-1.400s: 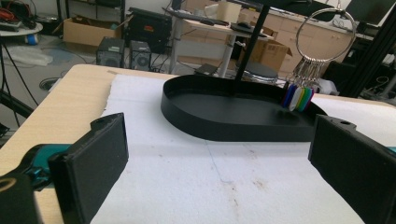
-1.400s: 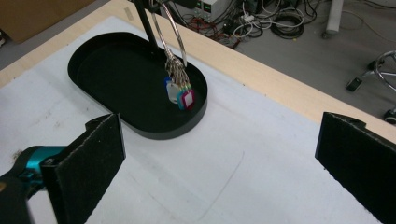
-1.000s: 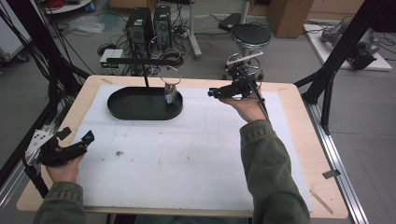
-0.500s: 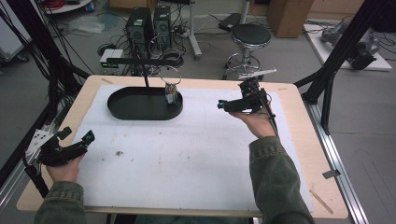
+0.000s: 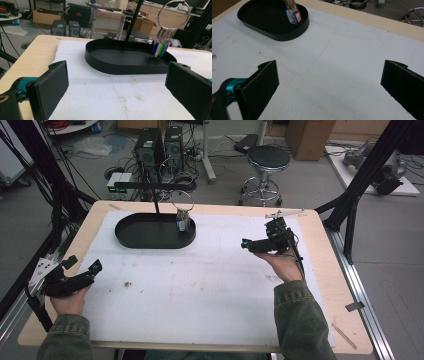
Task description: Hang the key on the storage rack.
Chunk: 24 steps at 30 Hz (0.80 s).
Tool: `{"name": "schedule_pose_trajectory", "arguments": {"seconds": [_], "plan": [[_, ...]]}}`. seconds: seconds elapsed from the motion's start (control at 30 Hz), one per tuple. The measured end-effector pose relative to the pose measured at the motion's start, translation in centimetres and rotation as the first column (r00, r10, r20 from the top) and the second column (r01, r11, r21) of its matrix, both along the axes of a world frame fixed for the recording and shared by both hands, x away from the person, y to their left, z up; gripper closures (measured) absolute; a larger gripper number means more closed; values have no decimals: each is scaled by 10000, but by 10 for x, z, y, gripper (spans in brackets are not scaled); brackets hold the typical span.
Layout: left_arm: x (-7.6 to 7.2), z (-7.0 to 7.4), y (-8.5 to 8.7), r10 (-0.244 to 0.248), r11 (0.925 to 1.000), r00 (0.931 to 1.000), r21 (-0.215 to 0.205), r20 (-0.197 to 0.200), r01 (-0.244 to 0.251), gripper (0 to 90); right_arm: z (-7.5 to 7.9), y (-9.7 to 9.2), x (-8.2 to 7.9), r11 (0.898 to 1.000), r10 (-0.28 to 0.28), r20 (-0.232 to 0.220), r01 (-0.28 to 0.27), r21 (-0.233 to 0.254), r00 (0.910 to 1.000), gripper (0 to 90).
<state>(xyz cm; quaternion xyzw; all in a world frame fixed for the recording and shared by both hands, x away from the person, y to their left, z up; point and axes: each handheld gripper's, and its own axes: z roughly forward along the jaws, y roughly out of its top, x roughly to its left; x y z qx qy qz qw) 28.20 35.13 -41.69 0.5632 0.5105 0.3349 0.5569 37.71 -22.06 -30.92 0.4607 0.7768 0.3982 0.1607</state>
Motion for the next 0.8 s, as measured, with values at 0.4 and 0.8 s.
{"name": "schedule_pose_trajectory", "arguments": {"seconds": [0.4, 0.8], "plan": [[-1, 0, 1, 15, 10000, 10000, 0, -19, -15, 53, -19, -22, -20, 9995, -247, -195, 251, 181, 9995, 6], [-1, 0, 1, 39, 10000, 10000, -49, -20, -39, 53, -41, -36, -35, 9981, -446, -411, 462, 403, 9982, 6]]}}
